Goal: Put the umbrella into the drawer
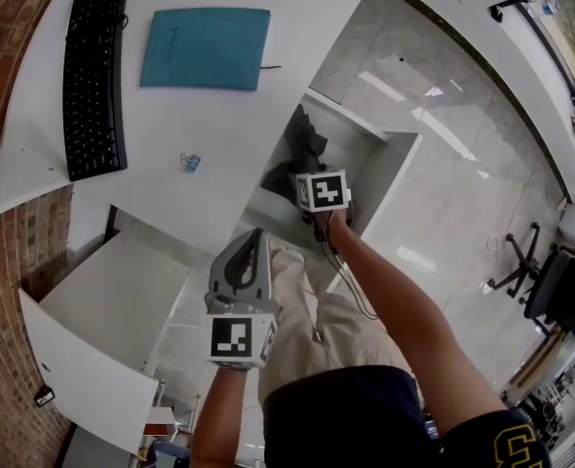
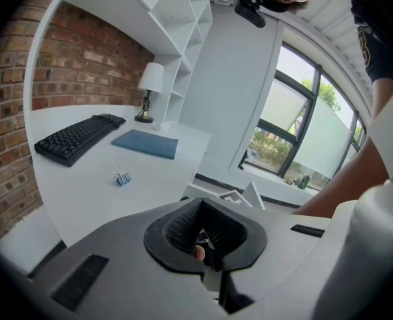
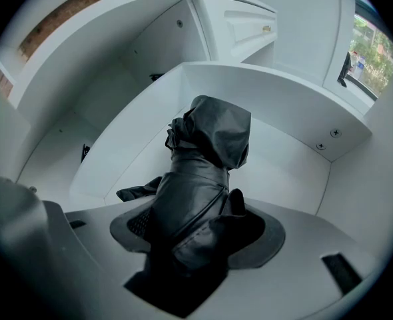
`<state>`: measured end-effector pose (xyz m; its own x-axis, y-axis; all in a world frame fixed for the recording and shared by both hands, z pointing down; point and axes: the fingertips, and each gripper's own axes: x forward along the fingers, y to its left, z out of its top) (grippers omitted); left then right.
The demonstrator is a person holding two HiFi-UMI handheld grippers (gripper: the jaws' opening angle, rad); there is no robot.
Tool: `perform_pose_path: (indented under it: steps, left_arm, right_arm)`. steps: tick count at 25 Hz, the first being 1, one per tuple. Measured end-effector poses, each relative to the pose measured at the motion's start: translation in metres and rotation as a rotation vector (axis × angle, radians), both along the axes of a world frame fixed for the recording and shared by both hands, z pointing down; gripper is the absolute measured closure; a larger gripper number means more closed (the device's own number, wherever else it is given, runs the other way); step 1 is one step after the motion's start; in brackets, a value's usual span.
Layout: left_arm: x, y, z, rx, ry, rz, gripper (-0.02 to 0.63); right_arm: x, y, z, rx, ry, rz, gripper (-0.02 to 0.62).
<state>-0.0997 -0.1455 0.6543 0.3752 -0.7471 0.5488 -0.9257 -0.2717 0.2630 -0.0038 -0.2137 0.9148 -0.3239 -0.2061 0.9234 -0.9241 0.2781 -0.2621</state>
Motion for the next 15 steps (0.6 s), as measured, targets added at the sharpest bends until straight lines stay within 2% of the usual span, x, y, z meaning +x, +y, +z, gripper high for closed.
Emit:
perform_pose_path:
  steps: [13,15]
  left_arm:
    - [0.014,0.003,0.005,-0.019,0.009,0.006,0.589]
    - [0.017,0.003,0.004,-0.018,0.011,0.011,0.589]
  right_arm:
    - [0.000,0.002,0.012,-0.018,0.028,-0.059,0.327]
    - [-0.011,0.010,0.013,-0.049,-0.008,-0.061,0.322]
